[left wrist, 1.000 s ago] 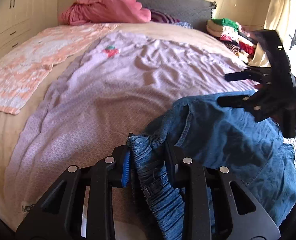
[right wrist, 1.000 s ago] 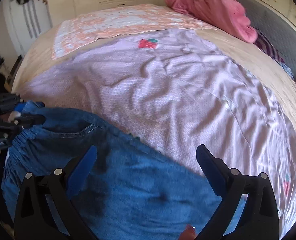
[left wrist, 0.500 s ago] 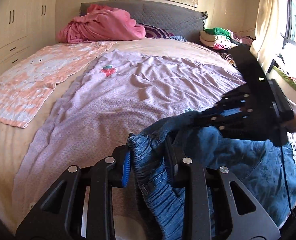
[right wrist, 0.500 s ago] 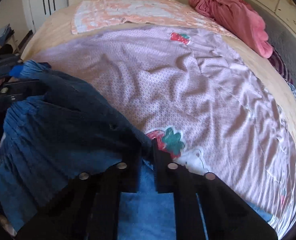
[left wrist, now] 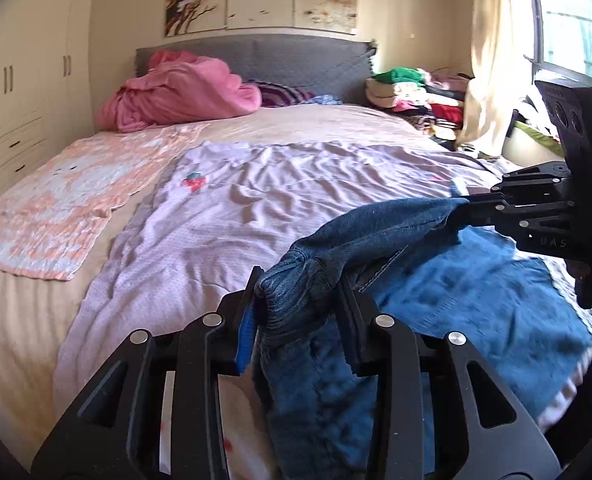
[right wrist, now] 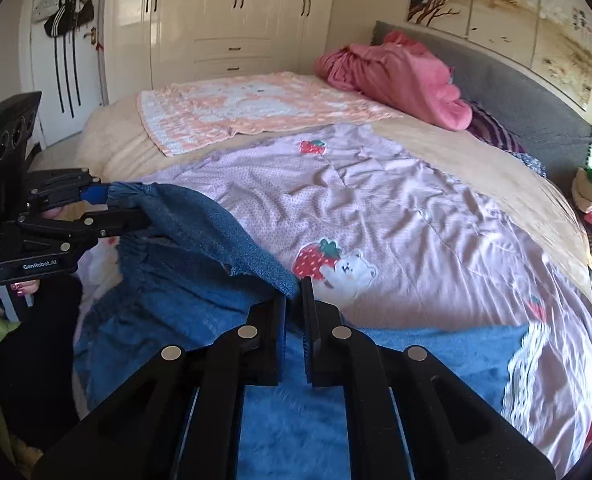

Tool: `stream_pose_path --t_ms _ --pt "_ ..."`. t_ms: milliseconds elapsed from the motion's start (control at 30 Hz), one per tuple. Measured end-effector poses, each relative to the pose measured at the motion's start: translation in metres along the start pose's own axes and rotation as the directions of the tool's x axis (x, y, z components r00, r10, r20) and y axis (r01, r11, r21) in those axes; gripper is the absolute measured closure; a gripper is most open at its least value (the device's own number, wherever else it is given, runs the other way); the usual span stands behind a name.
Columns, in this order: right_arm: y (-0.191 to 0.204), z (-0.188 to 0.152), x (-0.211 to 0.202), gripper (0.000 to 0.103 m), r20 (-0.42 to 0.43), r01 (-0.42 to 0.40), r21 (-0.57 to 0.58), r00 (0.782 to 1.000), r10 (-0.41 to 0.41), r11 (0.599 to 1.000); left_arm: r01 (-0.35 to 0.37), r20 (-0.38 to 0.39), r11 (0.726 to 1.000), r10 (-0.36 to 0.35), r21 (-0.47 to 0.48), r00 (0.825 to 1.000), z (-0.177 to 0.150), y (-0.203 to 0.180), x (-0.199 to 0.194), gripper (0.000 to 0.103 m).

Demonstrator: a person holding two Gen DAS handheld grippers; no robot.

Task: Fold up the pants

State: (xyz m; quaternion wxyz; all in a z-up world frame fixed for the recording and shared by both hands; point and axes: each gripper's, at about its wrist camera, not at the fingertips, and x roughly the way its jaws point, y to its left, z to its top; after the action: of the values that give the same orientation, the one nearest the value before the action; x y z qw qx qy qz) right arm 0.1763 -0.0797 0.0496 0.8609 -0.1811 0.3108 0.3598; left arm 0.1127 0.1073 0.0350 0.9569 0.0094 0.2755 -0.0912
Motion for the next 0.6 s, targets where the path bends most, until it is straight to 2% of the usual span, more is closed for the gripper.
stream_pose_path --t_ms 100,233,367,600 --pt "0.017 -0.023 -0.021 0.097 0.005 -0.021 0.01 1.0 0.021 1.0 0.036 -0.01 0.999 -0.036 0.027 0.999 -0.013 -0.01 -0.018 0.076" --pt "0.043 -0.054 -0.036 0.097 -0.007 -0.044 -0.006 0.999 0.044 0.999 0.065 -0.066 0.997 -0.062 0.04 0.996 -0.037 -0.02 -0.033 0.076" --pt "0.062 -0.08 -0.039 0.097 -0.02 -0.08 0.036 0.997 0.081 0.996 0.08 -0.114 0.996 -0.075 0.042 0.991 -0.056 -0.026 -0.04 0.075" --pt "0.086 -0.109 -0.035 0.097 -0.069 -0.096 0.052 0.993 0.1 0.994 0.091 -0.209 0.995 -0.079 0.048 0.975 -0.085 -0.031 -0.042 0.075"
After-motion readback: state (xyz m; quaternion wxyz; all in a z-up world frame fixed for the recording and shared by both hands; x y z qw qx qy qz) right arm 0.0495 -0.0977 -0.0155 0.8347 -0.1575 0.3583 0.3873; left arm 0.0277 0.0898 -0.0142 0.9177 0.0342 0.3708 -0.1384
